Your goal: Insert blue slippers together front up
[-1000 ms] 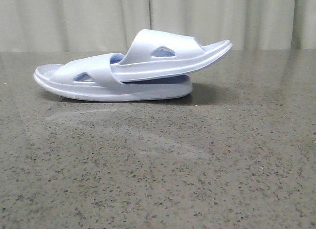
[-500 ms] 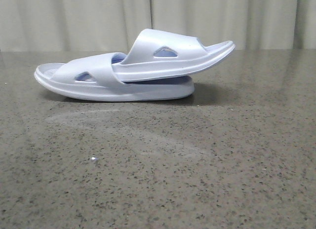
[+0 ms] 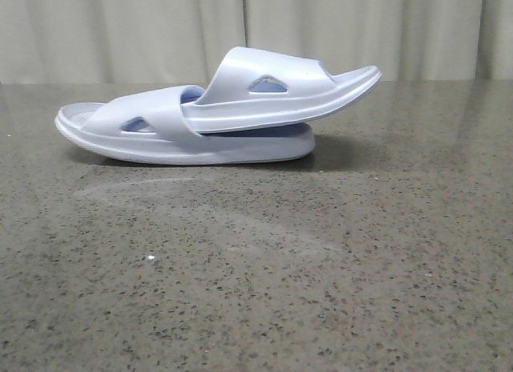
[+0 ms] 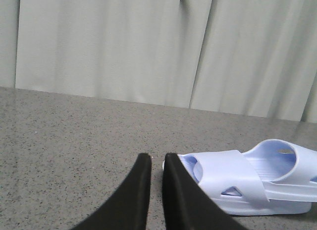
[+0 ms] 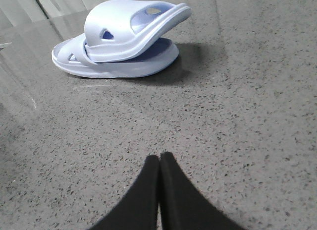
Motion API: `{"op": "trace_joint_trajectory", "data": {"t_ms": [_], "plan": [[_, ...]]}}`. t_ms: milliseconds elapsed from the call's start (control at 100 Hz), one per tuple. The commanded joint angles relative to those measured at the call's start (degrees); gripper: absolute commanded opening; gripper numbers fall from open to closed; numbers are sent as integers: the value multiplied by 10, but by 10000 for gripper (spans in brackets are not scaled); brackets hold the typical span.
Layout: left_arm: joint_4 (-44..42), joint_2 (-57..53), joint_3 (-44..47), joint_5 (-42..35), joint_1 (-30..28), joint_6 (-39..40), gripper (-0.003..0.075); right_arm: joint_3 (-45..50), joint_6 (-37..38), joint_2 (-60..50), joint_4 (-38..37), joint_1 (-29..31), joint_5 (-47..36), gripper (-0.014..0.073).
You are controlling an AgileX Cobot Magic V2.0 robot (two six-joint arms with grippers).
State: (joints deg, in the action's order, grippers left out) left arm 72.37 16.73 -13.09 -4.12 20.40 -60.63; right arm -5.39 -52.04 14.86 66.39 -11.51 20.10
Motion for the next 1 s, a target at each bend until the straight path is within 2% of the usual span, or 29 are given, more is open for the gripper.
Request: {"op": "trace_joint_trajectory", "data": {"t_ms": [0,220,270,310,360,410,450,480,520,670,770,850,890,990], "plan": [[1,3,-17,-13,6,0,15,-15,-2,3,16,0,-18,-89],[1,3,-13,-13,6,0,15,-15,-2,3,16,0,-18,-89],[-24,3,-7,-11,5,28,15,-15,-2,3,16,0,-18,-89],[-86,3,-2,-13,-1,102,15,-15,-2,3,16,0,-18,-89],[-211,1,9,-17,-16,219,15,-15,-2,3,16,0,-18,-89],[-372,-1,19,-17,-37,352,15,-15,-2,3,16,0,-18,-89],[-456,-7,28,-17,-59,451,15,-15,-2,3,16,0,-18,-89],[-520,-12,37,-17,-75,501,15,-15,-2,3,16,0,-18,-89],[-563,-22,46,-16,-98,544,15,-15,-2,3,16,0,-18,-89],[-626,-68,87,-8,-176,568,15,-15,-2,3,16,0,-18,-89],[-691,-104,115,-3,-212,622,15,-15,-2,3,16,0,-18,-89],[-688,-127,139,0,-231,629,15,-15,-2,3,16,0,-18,-89],[-688,-138,138,41,-236,629,15,-15,-2,3,16,0,-18,-89],[-692,-154,138,72,-249,629,15,-15,-2,5,17,0,-18,-89]]}}
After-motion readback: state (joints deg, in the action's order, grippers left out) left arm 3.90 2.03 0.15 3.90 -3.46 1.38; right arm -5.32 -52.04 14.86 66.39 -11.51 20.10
